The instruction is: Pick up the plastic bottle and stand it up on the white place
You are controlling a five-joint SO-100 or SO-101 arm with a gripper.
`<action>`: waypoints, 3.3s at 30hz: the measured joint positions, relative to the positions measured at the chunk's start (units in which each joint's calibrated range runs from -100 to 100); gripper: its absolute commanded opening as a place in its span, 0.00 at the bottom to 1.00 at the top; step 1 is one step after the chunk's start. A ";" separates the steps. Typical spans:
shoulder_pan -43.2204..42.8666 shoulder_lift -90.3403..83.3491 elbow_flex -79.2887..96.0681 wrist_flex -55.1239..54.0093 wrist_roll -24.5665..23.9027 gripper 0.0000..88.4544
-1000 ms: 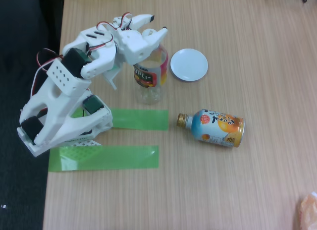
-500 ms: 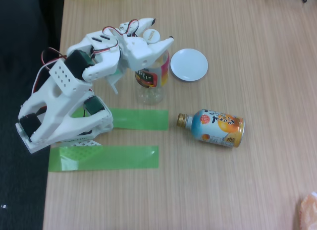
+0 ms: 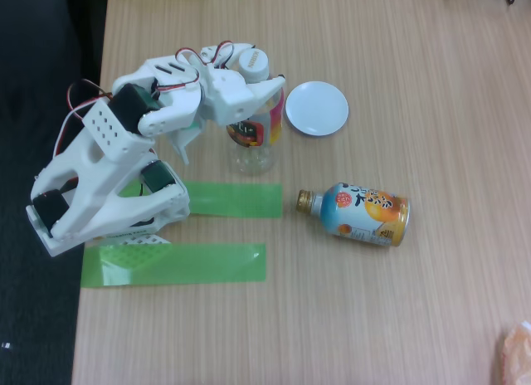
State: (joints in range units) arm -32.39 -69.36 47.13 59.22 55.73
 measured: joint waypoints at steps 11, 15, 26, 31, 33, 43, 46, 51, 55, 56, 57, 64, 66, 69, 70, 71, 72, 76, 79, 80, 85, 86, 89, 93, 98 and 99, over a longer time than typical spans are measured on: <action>3.81 0.00 0.00 0.00 0.00 0.22; 3.59 0.00 0.00 0.00 0.00 0.17; 3.66 0.00 0.00 0.00 -0.05 0.13; 3.74 0.00 0.00 0.00 -0.05 0.14; 3.74 -0.59 -0.18 0.00 -0.05 0.14; -0.75 -6.14 -1.81 0.00 -0.05 0.14; -2.32 -6.23 -2.08 -0.51 -0.16 0.14; -2.61 -5.47 -2.08 -6.29 0.05 0.14; -2.47 -1.85 -2.08 -7.99 0.05 0.14; -2.39 -1.09 -2.08 -8.07 0.05 0.14; -2.32 -0.51 -2.08 -8.07 0.05 0.13; -2.39 3.28 -2.08 -14.19 0.05 0.13; -2.39 4.80 -2.08 -14.95 0.05 0.13; -2.39 6.90 -3.71 -15.46 0.05 0.13; -2.39 7.74 -4.34 -15.46 0.05 0.13; -2.39 8.59 -4.97 -15.46 0.05 0.13; -2.39 9.43 -5.69 -15.46 0.05 0.13; -2.39 12.63 -8.04 -15.46 0.05 0.13; -2.39 14.56 -9.40 -15.46 0.05 0.13; -2.39 15.07 -9.67 -15.46 0.05 0.13; -2.39 17.42 -11.03 -15.46 0.05 0.13; -2.39 17.76 -11.21 -15.46 0.05 0.13; -2.39 19.02 -11.48 -17.08 0.05 0.13; -2.32 21.30 -11.75 -20.48 0.05 0.13; -2.32 24.24 -13.10 -20.90 0.05 0.13; -2.32 24.83 -13.47 -20.90 0.05 0.13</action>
State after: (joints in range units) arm -34.70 -44.53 33.66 38.32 55.78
